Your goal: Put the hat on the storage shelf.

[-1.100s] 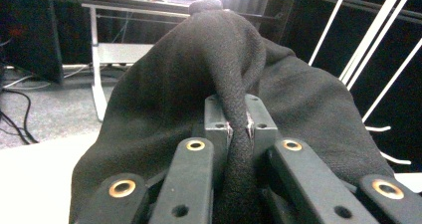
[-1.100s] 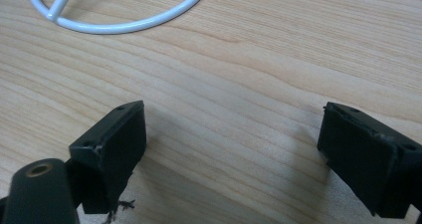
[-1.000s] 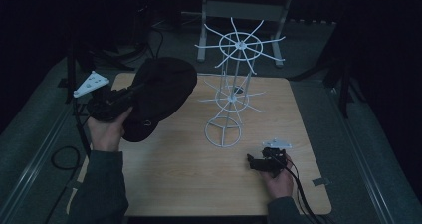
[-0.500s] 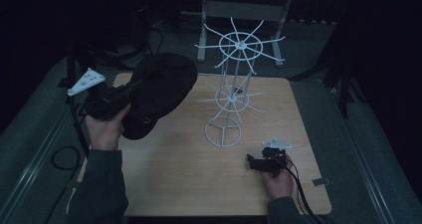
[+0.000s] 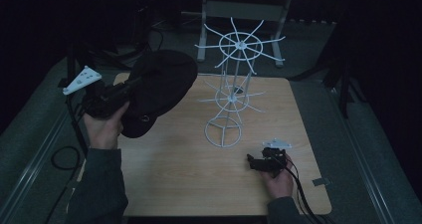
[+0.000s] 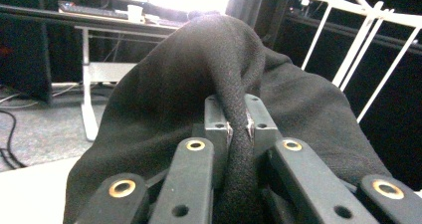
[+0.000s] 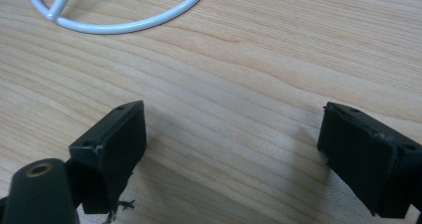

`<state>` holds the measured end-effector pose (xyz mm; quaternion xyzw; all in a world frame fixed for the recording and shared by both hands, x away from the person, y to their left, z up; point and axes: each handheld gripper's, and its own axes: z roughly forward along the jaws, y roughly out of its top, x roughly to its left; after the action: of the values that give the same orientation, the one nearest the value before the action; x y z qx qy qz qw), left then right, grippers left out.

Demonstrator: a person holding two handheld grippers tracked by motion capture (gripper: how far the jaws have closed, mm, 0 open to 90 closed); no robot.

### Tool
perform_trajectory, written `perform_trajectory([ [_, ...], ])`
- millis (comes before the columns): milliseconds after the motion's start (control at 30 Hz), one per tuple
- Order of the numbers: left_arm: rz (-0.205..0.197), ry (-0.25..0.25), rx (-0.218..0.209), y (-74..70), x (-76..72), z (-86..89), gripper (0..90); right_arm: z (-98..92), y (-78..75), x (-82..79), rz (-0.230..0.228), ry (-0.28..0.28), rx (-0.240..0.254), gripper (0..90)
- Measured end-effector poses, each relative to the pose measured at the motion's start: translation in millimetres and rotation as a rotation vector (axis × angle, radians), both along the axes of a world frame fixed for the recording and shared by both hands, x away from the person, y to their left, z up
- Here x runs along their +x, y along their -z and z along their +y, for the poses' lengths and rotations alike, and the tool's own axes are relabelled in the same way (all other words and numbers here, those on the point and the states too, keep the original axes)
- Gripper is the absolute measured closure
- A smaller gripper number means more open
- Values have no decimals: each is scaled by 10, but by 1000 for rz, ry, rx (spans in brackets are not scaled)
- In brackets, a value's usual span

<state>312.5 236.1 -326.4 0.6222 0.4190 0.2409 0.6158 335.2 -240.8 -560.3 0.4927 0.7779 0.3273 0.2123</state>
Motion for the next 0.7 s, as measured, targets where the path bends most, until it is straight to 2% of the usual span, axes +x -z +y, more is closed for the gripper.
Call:
perform_trajectory([
  [700,-29,10,-52,-100,-14,79,845,0,0,0,0,0,0,115],
])
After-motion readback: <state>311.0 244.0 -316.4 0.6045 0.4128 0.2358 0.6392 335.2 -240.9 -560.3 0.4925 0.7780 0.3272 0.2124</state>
